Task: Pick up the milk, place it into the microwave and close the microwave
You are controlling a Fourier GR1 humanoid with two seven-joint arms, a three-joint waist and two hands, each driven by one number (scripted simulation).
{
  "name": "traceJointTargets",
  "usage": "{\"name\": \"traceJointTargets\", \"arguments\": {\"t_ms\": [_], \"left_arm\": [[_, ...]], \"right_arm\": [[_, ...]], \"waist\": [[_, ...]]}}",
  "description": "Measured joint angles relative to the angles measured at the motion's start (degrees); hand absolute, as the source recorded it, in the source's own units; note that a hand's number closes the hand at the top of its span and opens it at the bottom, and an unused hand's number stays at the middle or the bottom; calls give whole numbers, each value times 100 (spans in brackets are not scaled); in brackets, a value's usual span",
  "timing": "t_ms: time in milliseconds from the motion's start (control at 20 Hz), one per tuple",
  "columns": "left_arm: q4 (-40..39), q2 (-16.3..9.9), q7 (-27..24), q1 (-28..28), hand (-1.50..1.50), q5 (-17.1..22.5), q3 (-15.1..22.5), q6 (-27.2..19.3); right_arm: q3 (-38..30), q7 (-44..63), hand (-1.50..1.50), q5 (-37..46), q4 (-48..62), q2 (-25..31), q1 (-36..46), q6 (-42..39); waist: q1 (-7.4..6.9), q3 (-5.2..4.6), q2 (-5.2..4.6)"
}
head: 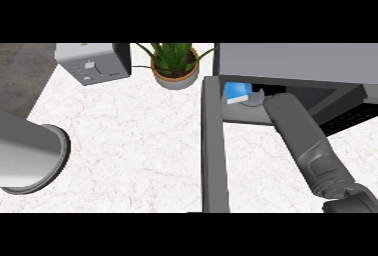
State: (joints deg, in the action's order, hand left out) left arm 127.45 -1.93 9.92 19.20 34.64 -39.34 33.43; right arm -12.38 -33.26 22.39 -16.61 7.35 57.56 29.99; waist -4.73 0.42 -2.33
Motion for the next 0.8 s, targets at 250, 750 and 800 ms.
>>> {"name": "traceJointTargets", "arguments": {"t_ms": [250, 750, 800], "left_arm": [[-172, -140, 9, -133, -150, 1, 18, 54], [-338, -191, -34, -413, -150, -201, 123, 33], [-350, -212, -35, -419, -150, -234, 114, 40]], "right_arm": [[58, -172, 150, 241, 300, 189, 142, 618], [205, 356, -150, 666, 1004, 735, 320, 1634], [226, 574, -150, 716, 1133, 818, 296, 1819]], "waist": [[-89, 9, -63], [-262, -23, -154], [-267, -29, -159]]}}
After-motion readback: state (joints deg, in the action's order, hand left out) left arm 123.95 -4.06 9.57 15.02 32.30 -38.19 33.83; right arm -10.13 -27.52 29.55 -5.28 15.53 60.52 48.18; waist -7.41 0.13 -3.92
